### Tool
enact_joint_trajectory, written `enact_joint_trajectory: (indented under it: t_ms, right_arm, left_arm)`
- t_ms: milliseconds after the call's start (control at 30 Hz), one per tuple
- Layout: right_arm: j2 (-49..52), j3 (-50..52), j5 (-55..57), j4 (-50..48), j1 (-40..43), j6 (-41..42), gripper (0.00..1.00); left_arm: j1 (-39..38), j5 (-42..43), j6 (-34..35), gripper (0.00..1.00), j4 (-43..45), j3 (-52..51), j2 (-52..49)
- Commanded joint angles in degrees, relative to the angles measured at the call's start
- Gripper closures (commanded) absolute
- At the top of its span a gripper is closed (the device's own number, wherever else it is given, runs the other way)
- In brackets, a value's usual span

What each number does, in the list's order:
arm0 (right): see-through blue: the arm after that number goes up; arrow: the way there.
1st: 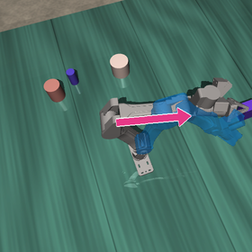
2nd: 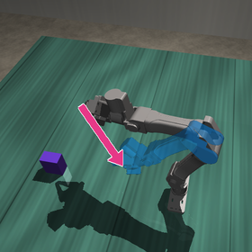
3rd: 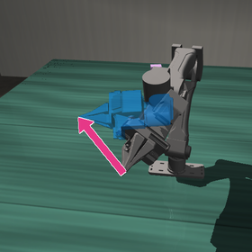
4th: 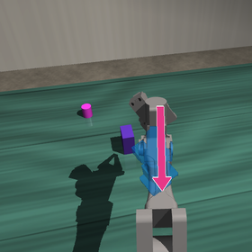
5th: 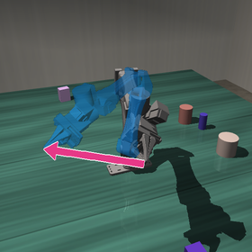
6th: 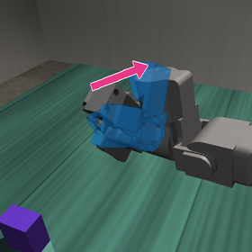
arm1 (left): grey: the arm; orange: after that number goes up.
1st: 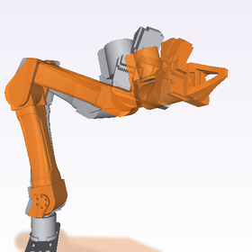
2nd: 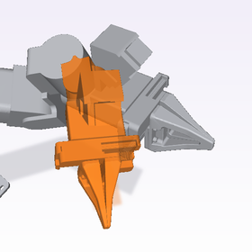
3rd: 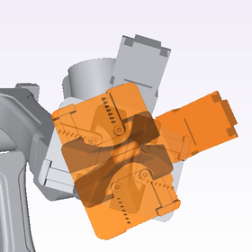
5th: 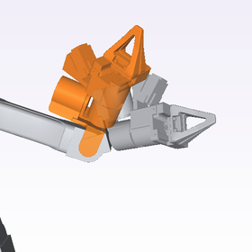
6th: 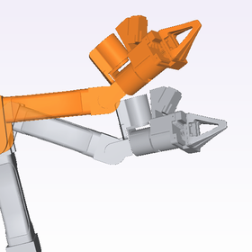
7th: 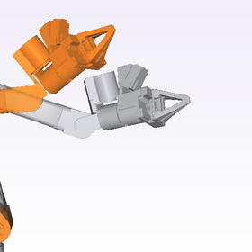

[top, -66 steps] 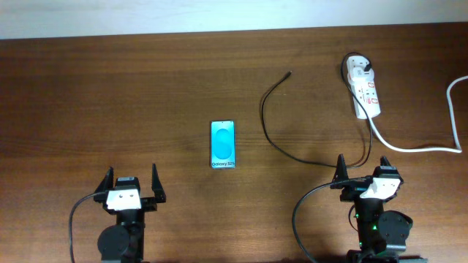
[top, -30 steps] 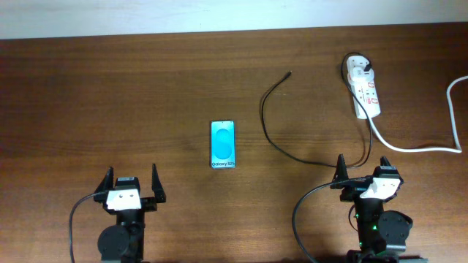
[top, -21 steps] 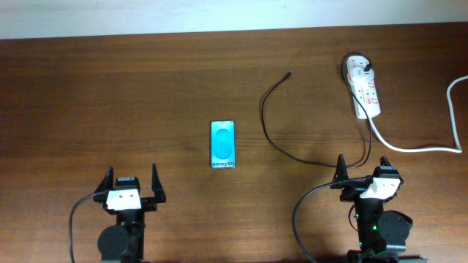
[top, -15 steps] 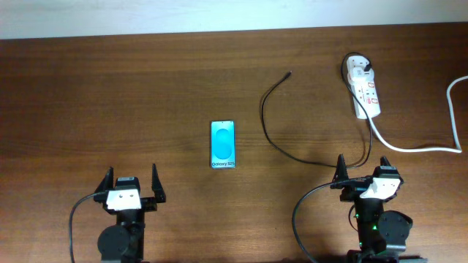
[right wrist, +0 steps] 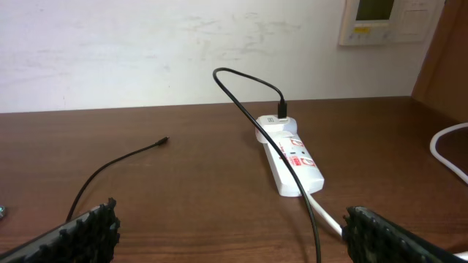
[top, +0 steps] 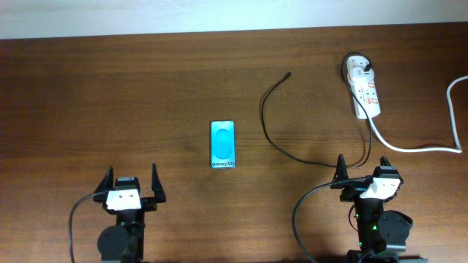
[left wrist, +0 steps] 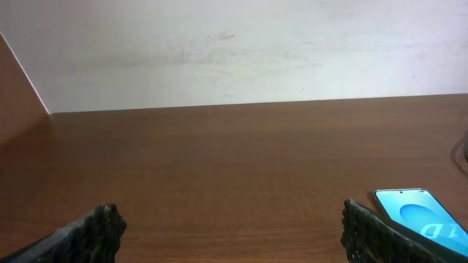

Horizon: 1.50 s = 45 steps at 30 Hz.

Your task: Plug charger to phone and switch on socket

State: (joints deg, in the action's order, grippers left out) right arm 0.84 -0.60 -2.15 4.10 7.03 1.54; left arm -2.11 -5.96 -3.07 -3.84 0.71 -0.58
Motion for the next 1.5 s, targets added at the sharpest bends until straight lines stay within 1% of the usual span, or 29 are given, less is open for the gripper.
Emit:
enact_joint_trajectory:
  t_ms: [0, 100, 167, 233, 300, 433, 633, 733, 800, 933, 1000, 1067, 1167, 1200, 1233, 1333, 1367, 1467]
  right_arm:
    - [-0.48, 0.28, 0.48, 0.33, -0.26, 0.44, 0.02]
    - [-0.48, 0.28, 0.50, 0.33, -0.26, 0.44, 0.01]
    - [-0.48, 0.28, 0.48, 0.33, -0.26, 0.44, 0.02]
    - [-0.48, 0.28, 0.50, 0.33, -0.26, 0.44, 0.02]
    - [-0.48, 0.28, 0.48, 0.33, -0.26, 0.44, 0.02]
    - [-0.48, 0.28, 0.48, 0.33, -0.26, 0.44, 0.02]
    - [-0.48, 0.28, 0.50, 0.33, -0.26, 0.44, 0.02]
    - [-0.48, 0.28, 0.48, 0.33, -0.26, 0.44, 0.02]
    - [-0.48, 0.28, 0.48, 0.33, -0.26, 0.44, 0.02]
    - [-0.48, 0.28, 0.48, 0.33, -0.26, 0.44, 0.02]
    - [-0.48, 0.28, 0.48, 0.33, -0.26, 0.44, 0.02]
    - [-0.48, 0.28, 0.50, 0.33, -0.26, 0.44, 0.02]
    - [-0.48, 0.28, 0.48, 0.33, -0.26, 0.44, 0.02]
    - [-0.48, 0.28, 0.48, 0.33, -0.26, 0.44, 0.02]
    - [-0.48, 0.28, 0.50, 0.33, -0.26, 0.44, 0.02]
    - [-0.48, 0.28, 0.48, 0.33, -0.26, 0.44, 0.02]
    - [-0.48, 0.28, 0.50, 0.33, -0.26, 0.44, 0.02]
    - [-0.48, 0.28, 0.48, 0.33, -0.26, 0.44, 0.01]
  left_arm:
    - [0.42, 0.63, -0.90, 0.01, 0.02, -0.17, 0.28]
    - [0.42, 1.09, -0.90, 0.01, -0.11, -0.13, 0.28]
    - [0.42, 4.94, -0.87, 0.01, -0.13, 0.70, 0.28]
    - [0.42, 5.79, -0.90, 0.01, -1.51, 2.58, 0.28]
    - [0.42, 5.81, -0.90, 0.01, -5.57, 5.46, 0.17]
    - [0.42, 5.84, -0.87, 0.01, -10.54, 11.96, -0.20]
    - [0.39, 7.37, 0.92, 0.01, -15.74, 22.16, -2.43]
    - [0.42, 9.86, 2.47, 0.01, -17.88, 27.76, -7.17]
    - [0.39, 12.59, 2.64, 0.01, -20.00, 32.52, -12.94]
    - [0.39, 14.19, 2.80, 0.01, -24.83, 41.22, -23.85]
    - [0.39, 15.47, 4.96, 0.01, -29.31, 47.74, -30.64]
    - [0.39, 17.73, 5.03, 0.01, -33.14, 53.57, -36.46]
    - [0.39, 17.88, 5.03, 0.01, -40.30, 63.17, -45.31]
    - [0.39, 19.39, 5.01, 0.01, -42.29, 66.16, -48.04]
    - [0.39, 22.60, 5.01, 0.01, -43.45, 68.17, -50.16]
    - [0.42, 29.07, 4.98, 0.01, -44.87, 69.02, -52.81]
    - [0.39, 31.39, 4.98, 0.01, -46.64, 69.02, -53.37]
    - [0.39, 32.79, 5.01, 0.01, -52.83, 69.02, -54.49]
